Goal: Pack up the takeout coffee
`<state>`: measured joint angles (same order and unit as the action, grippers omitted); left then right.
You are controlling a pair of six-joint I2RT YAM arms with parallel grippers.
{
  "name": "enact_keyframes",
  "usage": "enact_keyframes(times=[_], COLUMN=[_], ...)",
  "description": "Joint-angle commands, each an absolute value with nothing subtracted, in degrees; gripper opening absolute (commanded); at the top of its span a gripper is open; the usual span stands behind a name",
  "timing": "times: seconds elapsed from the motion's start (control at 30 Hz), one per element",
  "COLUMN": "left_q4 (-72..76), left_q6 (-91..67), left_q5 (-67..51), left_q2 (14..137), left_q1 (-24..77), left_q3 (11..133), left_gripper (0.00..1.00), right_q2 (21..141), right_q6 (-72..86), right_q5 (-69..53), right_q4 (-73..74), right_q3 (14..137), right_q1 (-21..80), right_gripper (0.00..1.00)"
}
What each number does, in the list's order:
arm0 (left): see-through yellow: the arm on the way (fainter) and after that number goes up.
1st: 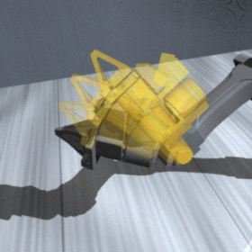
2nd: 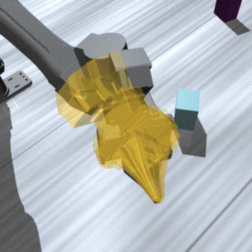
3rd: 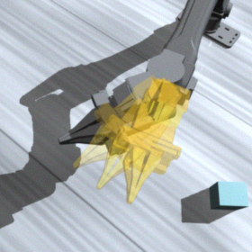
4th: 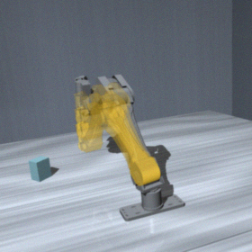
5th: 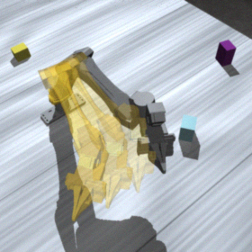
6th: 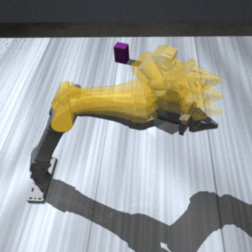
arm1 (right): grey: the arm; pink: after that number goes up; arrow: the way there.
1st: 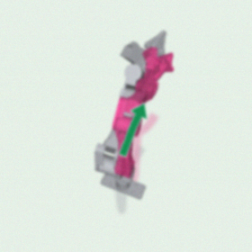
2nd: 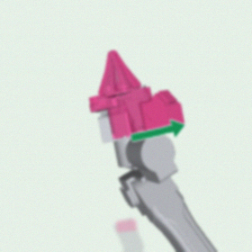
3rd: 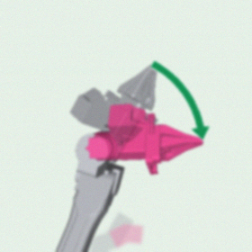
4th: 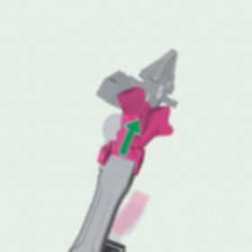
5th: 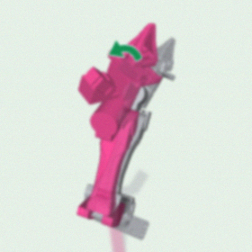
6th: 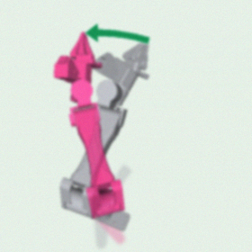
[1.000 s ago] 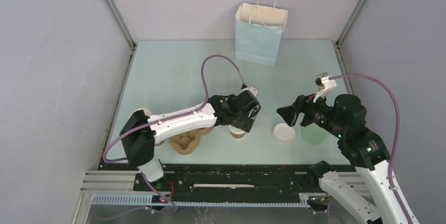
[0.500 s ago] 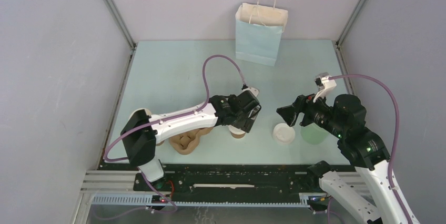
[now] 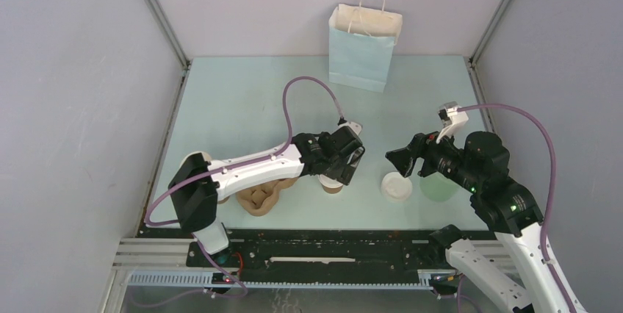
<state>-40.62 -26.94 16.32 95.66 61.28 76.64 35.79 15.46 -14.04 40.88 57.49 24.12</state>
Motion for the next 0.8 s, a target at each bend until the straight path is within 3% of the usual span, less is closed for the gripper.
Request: enact_keyframes(times=[0.0,0.77], left_q4=[-38.9,-38.9], left_q6=[-27.1,-27.1], left_q5=[17.3,16.4], left_q2=[92.6,93.9], left_q1=[61.5,61.5], left_q3=[79.8,77.7], left_gripper=[0.80,0.82], right_q2=[36.1,36.3], right_q6=[14.4,14.4], right_q5=[-14.5,-14.7], right_q4=[39.0,39.0], right_q3=[57.4,57.3], right_q1=[24.4,24.4], right_gripper=[0.84,0.84])
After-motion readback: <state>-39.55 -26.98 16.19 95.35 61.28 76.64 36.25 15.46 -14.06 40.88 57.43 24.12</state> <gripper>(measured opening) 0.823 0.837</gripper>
